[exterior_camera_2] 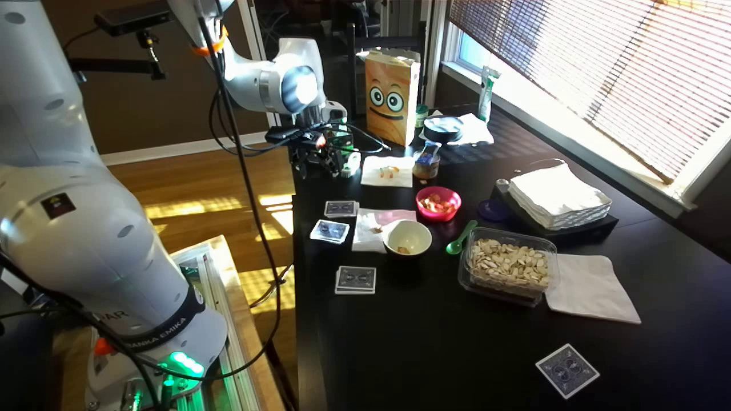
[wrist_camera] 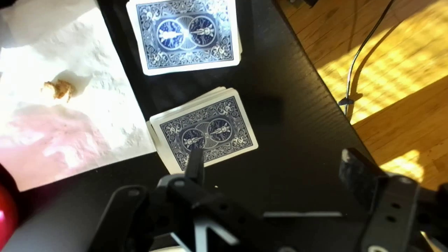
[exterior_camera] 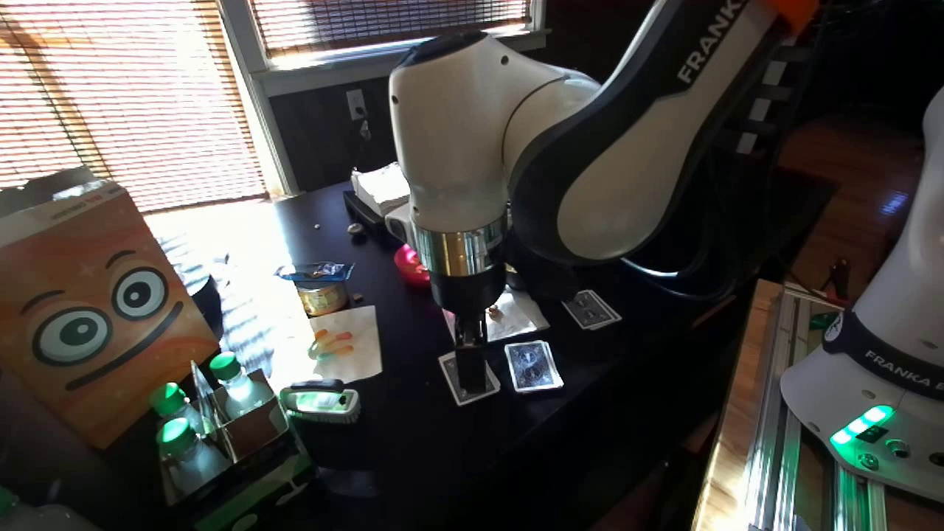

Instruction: Pick up one card from the left pile of cards, put it on the pile in the middle, pick up the middle pile of cards and put them on the cards on the right

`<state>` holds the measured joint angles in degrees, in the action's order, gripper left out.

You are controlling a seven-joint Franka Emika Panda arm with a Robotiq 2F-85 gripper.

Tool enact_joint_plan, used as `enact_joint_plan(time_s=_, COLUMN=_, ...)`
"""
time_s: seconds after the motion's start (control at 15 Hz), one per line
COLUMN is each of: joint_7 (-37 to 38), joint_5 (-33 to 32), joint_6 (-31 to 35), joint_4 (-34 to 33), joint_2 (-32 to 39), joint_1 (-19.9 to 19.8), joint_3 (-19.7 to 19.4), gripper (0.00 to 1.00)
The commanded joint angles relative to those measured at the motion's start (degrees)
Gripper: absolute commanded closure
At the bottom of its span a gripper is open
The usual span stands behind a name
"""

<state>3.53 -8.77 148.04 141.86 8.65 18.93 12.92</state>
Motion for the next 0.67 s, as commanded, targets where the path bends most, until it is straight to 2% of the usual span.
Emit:
enact_joint_plan(time_s=0.0, joint_7=11.51, joint_5=-0.26, joint_6=-0.26, joint_4=-2.85, joint_2=3.65, joint_1=0.41, joint_3=-0.63, gripper=0.0)
enact_joint_plan(time_s=0.33, joint_7=22.48, joint_5=1.7, joint_6=4.44, joint_4=-3.49, joint_2=6.45, joint_1=0.63, joint_3=-2.28, gripper=0.0)
enact_joint_plan(time_s=0.6, joint_7=27.19, joint_5=3.06, joint_6=8.24, joint_4=-3.83, joint_2=9.24, joint_1=1.01, joint_3=-4.33, gripper=0.0)
